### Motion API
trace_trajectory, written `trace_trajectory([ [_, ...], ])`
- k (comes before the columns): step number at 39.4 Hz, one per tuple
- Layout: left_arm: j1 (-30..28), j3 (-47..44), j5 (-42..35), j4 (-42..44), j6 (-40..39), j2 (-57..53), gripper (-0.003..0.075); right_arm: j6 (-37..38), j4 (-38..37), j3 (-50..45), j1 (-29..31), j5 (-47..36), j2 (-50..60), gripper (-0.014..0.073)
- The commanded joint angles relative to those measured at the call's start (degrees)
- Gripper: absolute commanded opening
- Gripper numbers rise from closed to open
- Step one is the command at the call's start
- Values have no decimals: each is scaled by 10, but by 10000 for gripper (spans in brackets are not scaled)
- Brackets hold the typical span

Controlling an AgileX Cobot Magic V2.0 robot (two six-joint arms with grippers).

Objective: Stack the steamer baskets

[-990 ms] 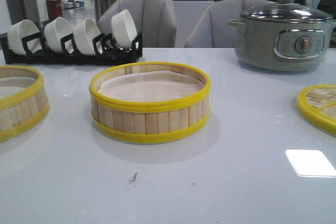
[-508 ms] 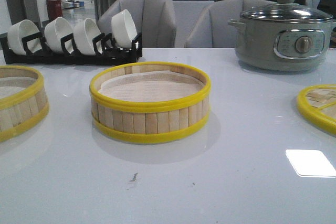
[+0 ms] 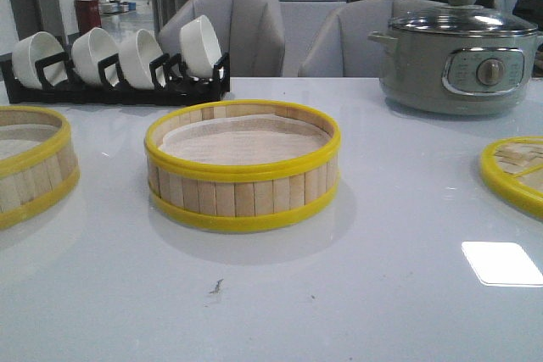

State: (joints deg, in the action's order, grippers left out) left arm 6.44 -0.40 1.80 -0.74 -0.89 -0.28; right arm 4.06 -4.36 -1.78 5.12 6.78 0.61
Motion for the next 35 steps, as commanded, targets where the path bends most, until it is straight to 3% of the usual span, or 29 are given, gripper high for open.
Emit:
trace_trajectory([
  [1,1,0,-54,-2,-2,-7,97,-2,1,9,3,-49,12,35],
  [19,1,32,-27,-10,-2,-4,97,-2,1,9,3,-49,12,35],
  [26,1,179,105,17,-2,64,97,-2,1,9,3,-49,12,35],
  [35,1,436,244,60,-1,279,97,-2,1,9,3,-49,12,35],
])
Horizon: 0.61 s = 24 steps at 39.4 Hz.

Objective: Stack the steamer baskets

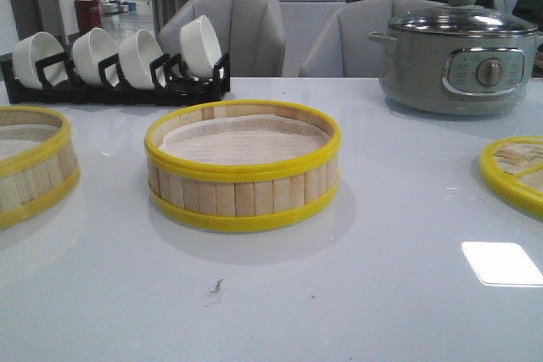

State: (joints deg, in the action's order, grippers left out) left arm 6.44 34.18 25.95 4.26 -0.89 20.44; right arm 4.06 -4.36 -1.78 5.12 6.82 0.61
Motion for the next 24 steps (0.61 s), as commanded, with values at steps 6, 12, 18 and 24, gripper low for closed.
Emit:
trace_trajectory([
  [6,1,194,40,10,16,192,97,-2,1,9,3,-50,12,35],
  [12,1,211,44,10,28,258,97,-2,1,9,3,-50,12,35],
  [18,1,211,49,6,28,289,97,-2,1,9,3,-50,12,35],
  [24,1,211,37,7,29,307,97,-2,1,9,3,-50,12,35],
])
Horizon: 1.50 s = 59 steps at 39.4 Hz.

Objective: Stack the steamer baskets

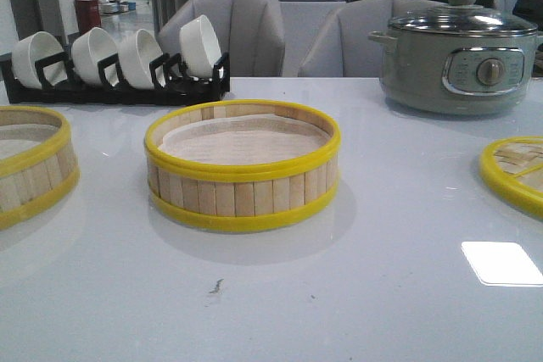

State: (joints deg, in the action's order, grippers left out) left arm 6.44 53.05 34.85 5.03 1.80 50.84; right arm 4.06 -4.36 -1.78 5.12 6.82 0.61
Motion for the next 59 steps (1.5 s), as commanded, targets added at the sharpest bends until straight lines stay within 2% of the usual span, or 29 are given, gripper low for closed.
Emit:
trace_trajectory([
  [1,1,22,-52,-1,3,6,97,-2,1,9,3,-50,12,35],
  [6,1,22,-52,4,3,15,97,-2,1,9,3,-50,12,35],
  [14,1,22,-99,4,3,33,97,-2,1,9,3,-50,12,35],
  [37,1,22,-62,-5,3,33,97,-2,1,9,3,-50,12,35],
  [45,1,22,-122,-1,3,33,97,-2,1,9,3,-52,12,35],
  [55,1,22,-87,-1,3,33,97,-2,1,9,3,-92,12,35],
  [59,1,22,-74,-1,3,33,97,-23,-21,9,4,-89,12,35],
])
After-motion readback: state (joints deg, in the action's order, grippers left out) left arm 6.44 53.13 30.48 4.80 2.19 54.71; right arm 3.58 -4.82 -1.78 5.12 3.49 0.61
